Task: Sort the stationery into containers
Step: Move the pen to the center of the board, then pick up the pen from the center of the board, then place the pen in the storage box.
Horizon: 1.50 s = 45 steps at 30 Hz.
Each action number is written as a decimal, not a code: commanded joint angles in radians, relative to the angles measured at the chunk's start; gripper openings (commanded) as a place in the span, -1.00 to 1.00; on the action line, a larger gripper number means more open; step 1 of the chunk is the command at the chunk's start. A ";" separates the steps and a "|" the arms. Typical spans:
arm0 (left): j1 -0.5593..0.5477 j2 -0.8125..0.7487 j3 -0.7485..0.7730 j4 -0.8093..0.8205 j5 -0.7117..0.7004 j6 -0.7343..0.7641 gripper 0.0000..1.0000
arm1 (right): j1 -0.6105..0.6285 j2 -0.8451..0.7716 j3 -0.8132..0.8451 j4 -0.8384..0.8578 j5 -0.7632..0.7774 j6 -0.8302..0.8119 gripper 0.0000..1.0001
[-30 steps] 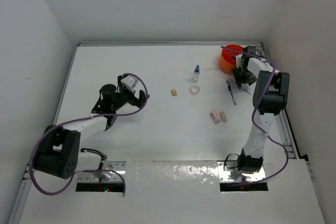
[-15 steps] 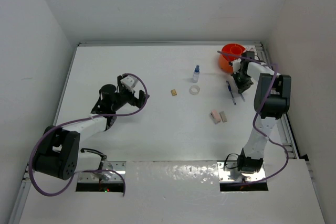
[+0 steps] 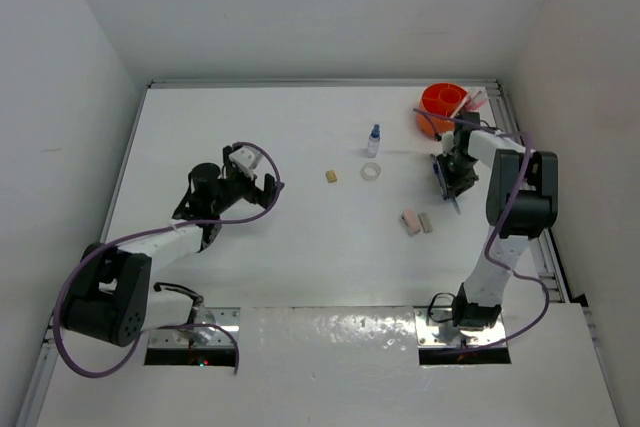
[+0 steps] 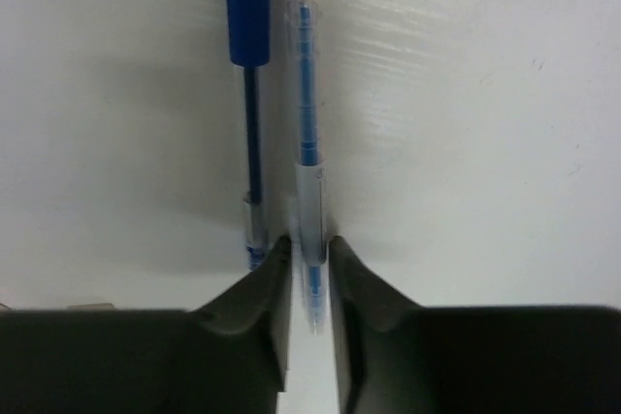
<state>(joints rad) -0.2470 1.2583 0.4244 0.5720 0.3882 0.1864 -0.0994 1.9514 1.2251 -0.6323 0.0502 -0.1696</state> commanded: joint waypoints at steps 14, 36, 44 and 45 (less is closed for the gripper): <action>0.012 -0.033 -0.009 0.032 0.005 0.005 0.96 | 0.004 0.115 0.100 0.028 0.022 0.076 -0.74; 0.014 -0.013 0.004 0.075 -0.003 -0.027 0.95 | 0.089 -0.442 -0.067 0.620 0.028 0.324 -1.00; 0.018 -0.004 -0.001 0.075 -0.040 -0.028 0.95 | 0.090 -0.250 0.008 1.047 0.387 0.479 -1.00; 0.018 -0.004 -0.001 0.072 -0.041 -0.030 0.95 | 0.090 -0.227 0.007 1.077 0.434 0.478 -1.00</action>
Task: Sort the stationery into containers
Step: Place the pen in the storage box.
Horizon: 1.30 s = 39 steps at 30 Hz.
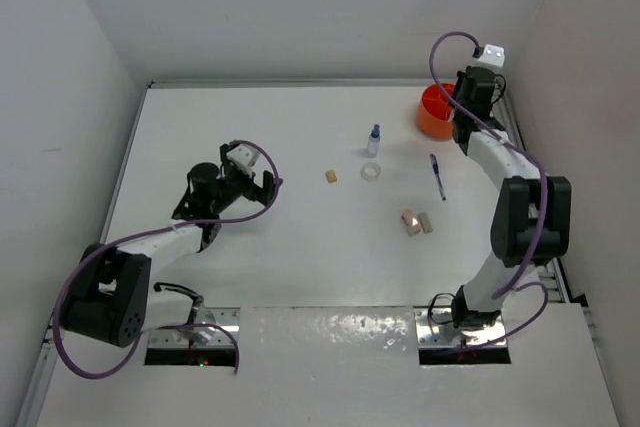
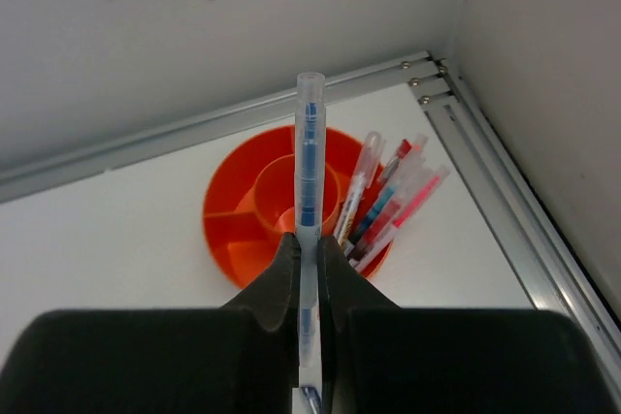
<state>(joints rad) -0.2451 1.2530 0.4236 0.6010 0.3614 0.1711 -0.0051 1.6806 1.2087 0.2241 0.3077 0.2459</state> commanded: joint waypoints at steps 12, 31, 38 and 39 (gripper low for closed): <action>0.035 0.049 0.040 0.033 0.004 -0.028 0.95 | -0.004 0.183 0.046 0.388 0.257 0.055 -1.00; 0.036 0.049 0.043 0.031 0.002 -0.028 0.95 | -0.041 0.292 0.038 0.313 0.251 0.197 -1.00; 0.036 0.046 0.040 0.033 0.004 -0.025 0.95 | -0.045 0.327 0.040 0.308 0.212 0.220 -1.00; 0.036 0.046 0.038 0.033 0.004 -0.025 0.95 | -0.045 0.332 0.043 0.299 0.202 0.219 -1.00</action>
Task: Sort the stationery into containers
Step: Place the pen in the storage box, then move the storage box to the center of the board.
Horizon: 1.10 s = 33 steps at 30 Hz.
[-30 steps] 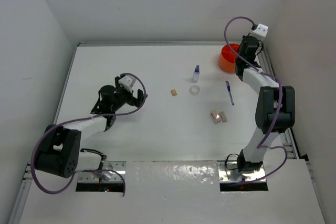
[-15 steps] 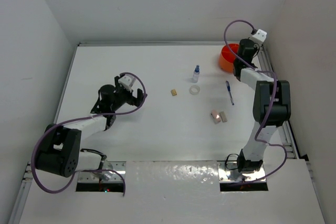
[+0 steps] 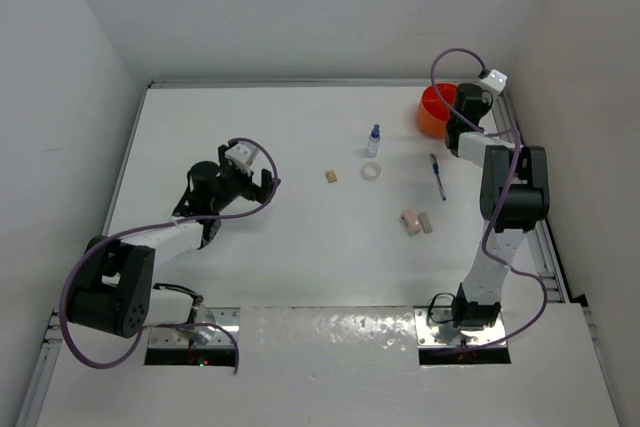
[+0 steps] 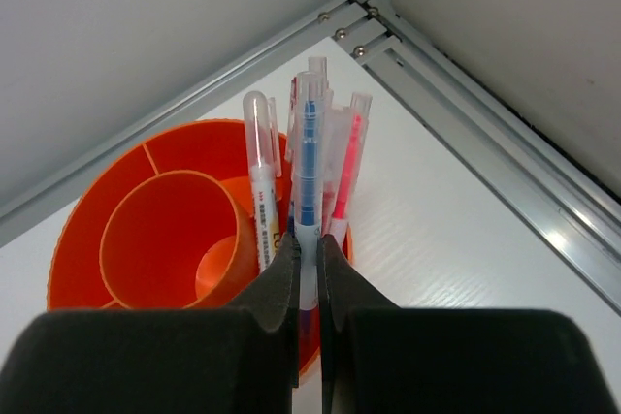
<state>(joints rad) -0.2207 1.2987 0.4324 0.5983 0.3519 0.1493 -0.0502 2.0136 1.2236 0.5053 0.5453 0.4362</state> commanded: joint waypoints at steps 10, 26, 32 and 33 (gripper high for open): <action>0.011 0.001 0.028 0.037 0.015 -0.004 0.95 | 0.000 -0.030 0.021 -0.034 -0.116 -0.014 -0.87; 0.011 -0.010 0.019 0.044 0.019 -0.001 0.96 | 0.026 -0.222 0.004 -0.170 -0.283 -0.191 0.14; 0.011 -0.015 0.012 0.047 0.022 0.003 0.96 | 0.033 -0.334 -0.033 -0.415 -0.360 -0.231 0.48; 0.011 -0.016 0.012 0.047 0.022 0.006 0.96 | 0.030 -0.349 -0.051 -0.431 -0.357 -0.231 0.44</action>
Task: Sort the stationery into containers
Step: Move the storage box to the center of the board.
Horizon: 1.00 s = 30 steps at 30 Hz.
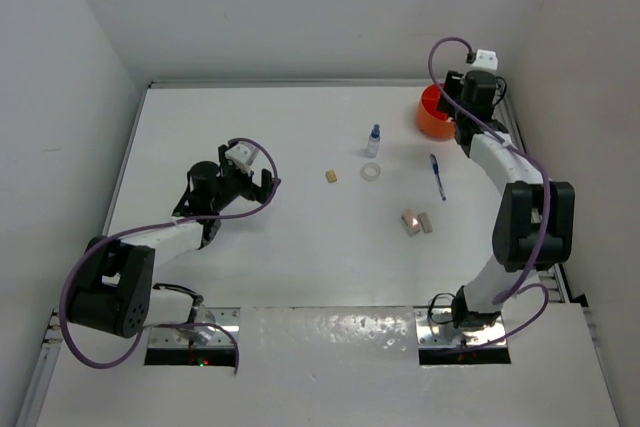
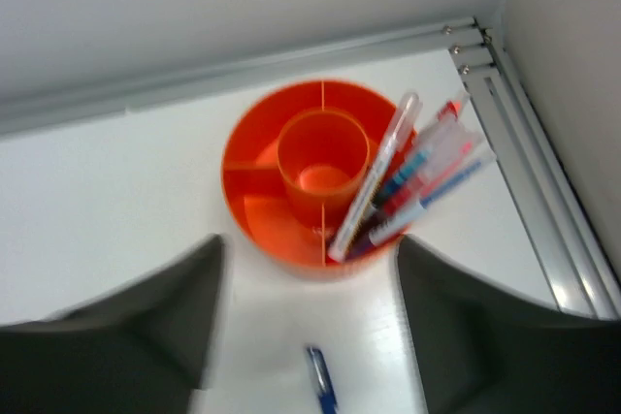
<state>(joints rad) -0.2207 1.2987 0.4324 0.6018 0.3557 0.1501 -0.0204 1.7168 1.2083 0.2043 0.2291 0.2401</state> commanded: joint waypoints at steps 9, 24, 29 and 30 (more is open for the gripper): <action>0.004 -0.024 0.008 0.038 0.031 0.014 0.95 | 0.005 -0.053 -0.070 -0.497 -0.047 0.033 -0.51; 0.003 -0.027 0.012 0.021 0.032 0.014 0.95 | -0.059 0.197 0.572 -0.535 -0.018 0.243 -0.69; 0.009 -0.027 0.008 0.030 0.025 0.005 0.95 | -0.069 0.396 0.784 -0.519 0.127 0.291 -0.73; 0.009 -0.027 0.009 0.030 0.025 0.002 0.95 | -0.069 0.417 0.804 -0.507 0.157 0.295 -0.70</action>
<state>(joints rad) -0.2207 1.2957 0.4324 0.5907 0.3767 0.1558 -0.0830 2.0323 1.9717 -0.2783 0.2646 0.4904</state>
